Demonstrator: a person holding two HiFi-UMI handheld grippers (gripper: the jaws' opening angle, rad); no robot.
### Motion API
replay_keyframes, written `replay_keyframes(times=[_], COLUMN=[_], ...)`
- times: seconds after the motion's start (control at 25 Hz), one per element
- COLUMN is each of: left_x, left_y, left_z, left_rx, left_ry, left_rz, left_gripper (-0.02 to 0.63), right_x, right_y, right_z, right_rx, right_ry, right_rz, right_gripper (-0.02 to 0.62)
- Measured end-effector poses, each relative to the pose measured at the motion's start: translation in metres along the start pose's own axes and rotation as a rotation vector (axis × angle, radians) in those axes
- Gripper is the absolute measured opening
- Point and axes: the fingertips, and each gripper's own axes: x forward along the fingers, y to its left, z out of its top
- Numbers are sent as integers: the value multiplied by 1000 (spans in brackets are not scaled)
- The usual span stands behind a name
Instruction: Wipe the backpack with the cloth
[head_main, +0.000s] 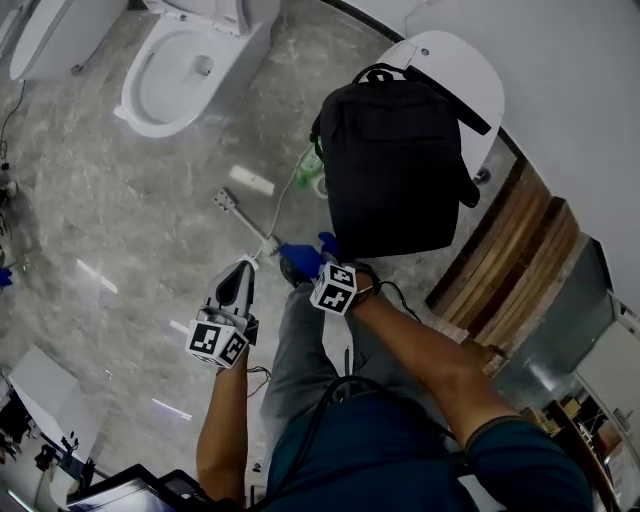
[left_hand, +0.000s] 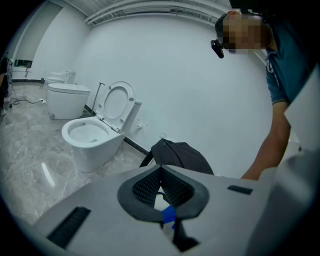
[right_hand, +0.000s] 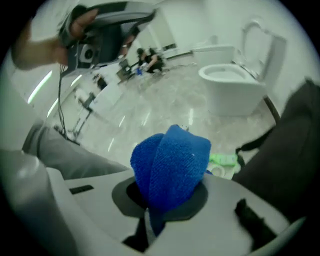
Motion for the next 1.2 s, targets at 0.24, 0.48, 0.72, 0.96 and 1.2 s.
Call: replay_keyframes(times=[0.24, 0.48, 0.72, 0.96, 1.2], left_x=[35, 66, 84, 84, 114], left_y=[-24, -54, -70, -72, -98], left_z=[9, 20, 30, 32, 24], left_rx=[67, 108, 110, 104, 83], left_ry=[61, 89, 94, 95, 74], left_rz=[-93, -150, -173, -154, -184], left_gripper=[6, 6, 6, 6, 6], right_x=[-10, -95, -197, -245, -193], right_y=[-15, -112, -136, -143, -146], right_z=[-89, -236, -261, -98, -3], right_rx=[345, 993, 1003, 388, -397], right_ry=[-129, -282, -480, -623, -383], right_rz=[7, -330, -692, -801, -795], right_gripper=[27, 28, 28, 28, 28])
